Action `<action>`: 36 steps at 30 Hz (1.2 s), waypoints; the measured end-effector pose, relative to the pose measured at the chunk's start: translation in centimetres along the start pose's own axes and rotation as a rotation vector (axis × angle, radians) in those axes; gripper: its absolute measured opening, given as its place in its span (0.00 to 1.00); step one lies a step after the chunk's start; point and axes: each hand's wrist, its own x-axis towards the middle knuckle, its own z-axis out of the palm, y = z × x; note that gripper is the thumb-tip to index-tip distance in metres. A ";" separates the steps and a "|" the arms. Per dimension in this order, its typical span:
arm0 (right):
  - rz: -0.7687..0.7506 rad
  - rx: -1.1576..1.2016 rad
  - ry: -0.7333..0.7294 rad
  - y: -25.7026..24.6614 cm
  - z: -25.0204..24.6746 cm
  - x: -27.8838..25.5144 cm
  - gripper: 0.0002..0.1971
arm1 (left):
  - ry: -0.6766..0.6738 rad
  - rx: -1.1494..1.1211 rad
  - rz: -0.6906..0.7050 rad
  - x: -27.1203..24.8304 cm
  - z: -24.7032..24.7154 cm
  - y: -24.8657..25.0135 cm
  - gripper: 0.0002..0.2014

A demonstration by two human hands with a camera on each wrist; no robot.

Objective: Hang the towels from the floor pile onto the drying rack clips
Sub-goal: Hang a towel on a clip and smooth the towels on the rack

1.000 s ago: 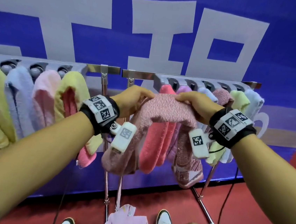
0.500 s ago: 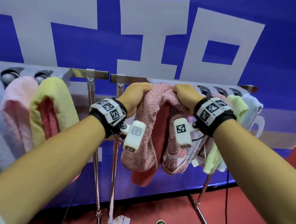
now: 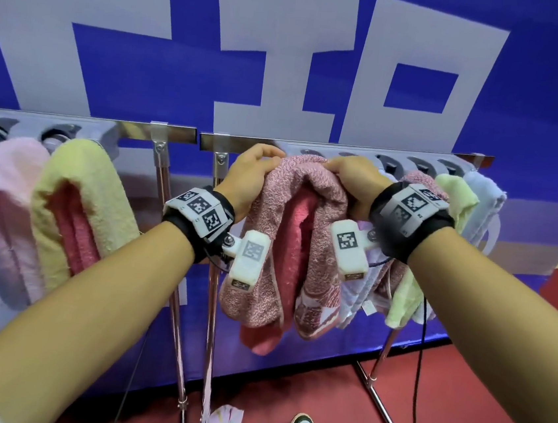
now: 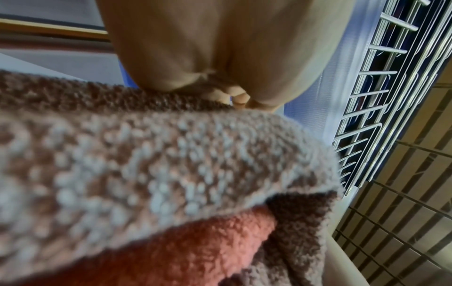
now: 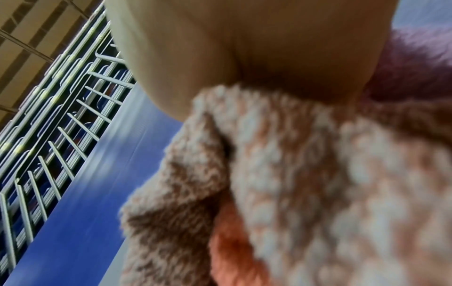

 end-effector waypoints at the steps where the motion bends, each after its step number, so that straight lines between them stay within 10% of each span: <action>1: 0.031 -0.004 -0.027 0.1 -0.4 0.0 0.12 | -0.004 0.010 0.005 0.0 0.1 -0.1 0.08; 17: -0.498 -0.575 0.399 2.4 0.6 1.0 0.04 | 0.045 0.176 0.145 -0.2 1.3 -1.0 0.10; 25: -0.561 -0.577 -0.023 5.0 -0.7 -3.3 0.34 | 0.097 0.155 0.079 0.5 2.4 -1.5 0.08; 36: -0.585 -0.776 0.010 5.2 -0.2 -3.0 0.30 | 0.267 0.462 0.391 -3.1 1.4 -3.1 0.10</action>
